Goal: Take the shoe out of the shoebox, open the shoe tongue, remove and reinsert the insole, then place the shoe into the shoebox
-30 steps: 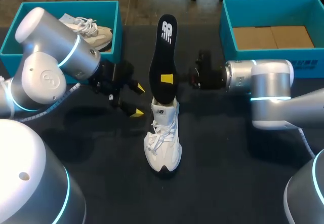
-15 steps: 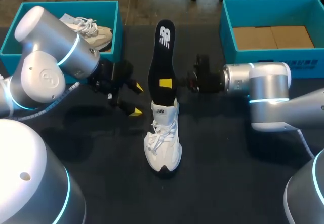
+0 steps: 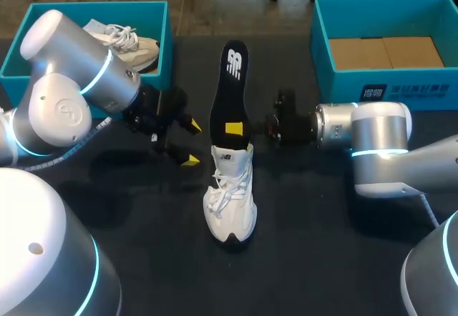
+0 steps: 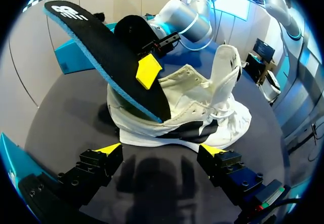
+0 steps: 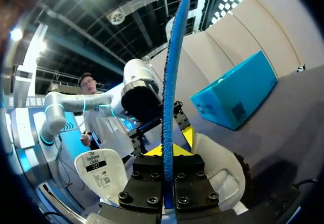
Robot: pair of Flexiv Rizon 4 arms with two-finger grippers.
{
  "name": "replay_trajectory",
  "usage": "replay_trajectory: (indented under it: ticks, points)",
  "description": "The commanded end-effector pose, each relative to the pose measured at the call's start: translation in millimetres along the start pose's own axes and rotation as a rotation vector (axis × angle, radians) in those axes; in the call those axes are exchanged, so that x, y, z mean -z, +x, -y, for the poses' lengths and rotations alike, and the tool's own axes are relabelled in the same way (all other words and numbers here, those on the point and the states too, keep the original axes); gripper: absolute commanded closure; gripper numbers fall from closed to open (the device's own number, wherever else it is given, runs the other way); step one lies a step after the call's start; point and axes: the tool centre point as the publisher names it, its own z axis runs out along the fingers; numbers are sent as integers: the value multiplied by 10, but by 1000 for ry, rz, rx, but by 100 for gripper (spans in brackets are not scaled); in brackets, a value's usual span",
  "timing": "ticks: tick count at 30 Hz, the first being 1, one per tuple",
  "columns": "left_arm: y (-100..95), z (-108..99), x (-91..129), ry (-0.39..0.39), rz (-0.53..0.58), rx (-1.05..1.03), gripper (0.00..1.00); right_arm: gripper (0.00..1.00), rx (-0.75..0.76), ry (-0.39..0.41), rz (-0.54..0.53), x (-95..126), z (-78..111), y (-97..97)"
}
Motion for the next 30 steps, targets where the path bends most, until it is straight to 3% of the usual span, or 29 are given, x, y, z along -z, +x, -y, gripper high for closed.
replay_trajectory:
  ticks: [1,11,22,30]
  points:
    - [6,-3,-2,-2,0,-1,0,100,-24,1,6,-31,119,17]
    - [42,-2,-3,-3,-9,-4,0,100,-51,-27,15,-33,243,33]
    - [90,-22,-12,-5,-14,3,0,100,-24,-12,35,-11,145,42]
    - [96,-21,-17,-8,-21,5,0,90,11,-16,39,-14,94,49]
